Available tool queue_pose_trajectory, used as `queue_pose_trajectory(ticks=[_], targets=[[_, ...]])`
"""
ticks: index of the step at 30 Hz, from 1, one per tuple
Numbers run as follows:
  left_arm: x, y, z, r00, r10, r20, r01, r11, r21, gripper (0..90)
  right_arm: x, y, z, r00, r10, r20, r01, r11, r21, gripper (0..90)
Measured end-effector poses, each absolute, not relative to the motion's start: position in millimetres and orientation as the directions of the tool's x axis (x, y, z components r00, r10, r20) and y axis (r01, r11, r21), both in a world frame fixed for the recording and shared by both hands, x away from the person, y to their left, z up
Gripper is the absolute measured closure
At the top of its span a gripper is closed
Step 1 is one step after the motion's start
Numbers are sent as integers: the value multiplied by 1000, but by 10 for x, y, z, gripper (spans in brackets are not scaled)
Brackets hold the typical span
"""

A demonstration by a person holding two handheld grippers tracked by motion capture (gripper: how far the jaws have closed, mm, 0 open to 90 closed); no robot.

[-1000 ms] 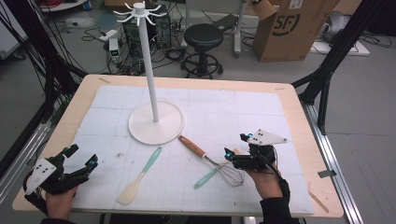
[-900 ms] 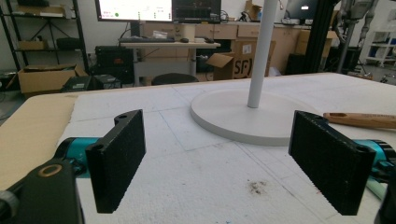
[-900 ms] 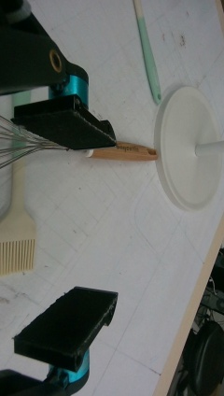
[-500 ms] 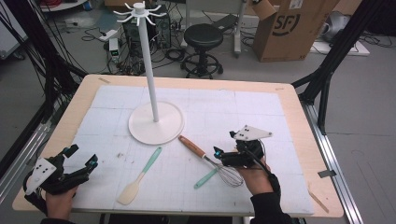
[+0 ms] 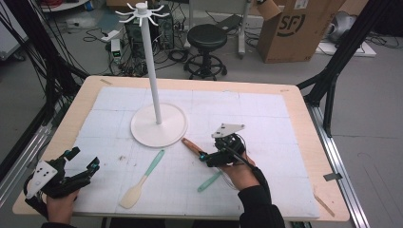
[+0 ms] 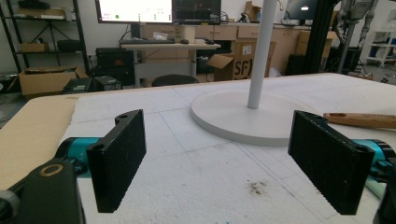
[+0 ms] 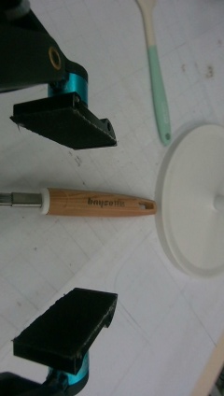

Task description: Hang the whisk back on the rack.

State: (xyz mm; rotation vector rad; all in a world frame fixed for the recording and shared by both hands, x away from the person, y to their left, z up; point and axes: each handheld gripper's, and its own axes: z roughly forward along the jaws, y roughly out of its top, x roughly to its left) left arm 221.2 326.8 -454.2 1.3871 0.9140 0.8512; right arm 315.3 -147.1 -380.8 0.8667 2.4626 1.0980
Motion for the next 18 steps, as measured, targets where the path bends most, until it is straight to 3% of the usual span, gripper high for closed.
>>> queue_pose_trajectory(ticks=[12,18], targets=[[2217,3271,-4541,423,905,-31,37,16,999,196,3403,-1196,-3961,-770,638,-8,477,585,656,205],[2217,3273,-4540,424,905,-32,39,17,999,196,3526,-1063,-4039,-770,638,-8,508,621,597,255]])
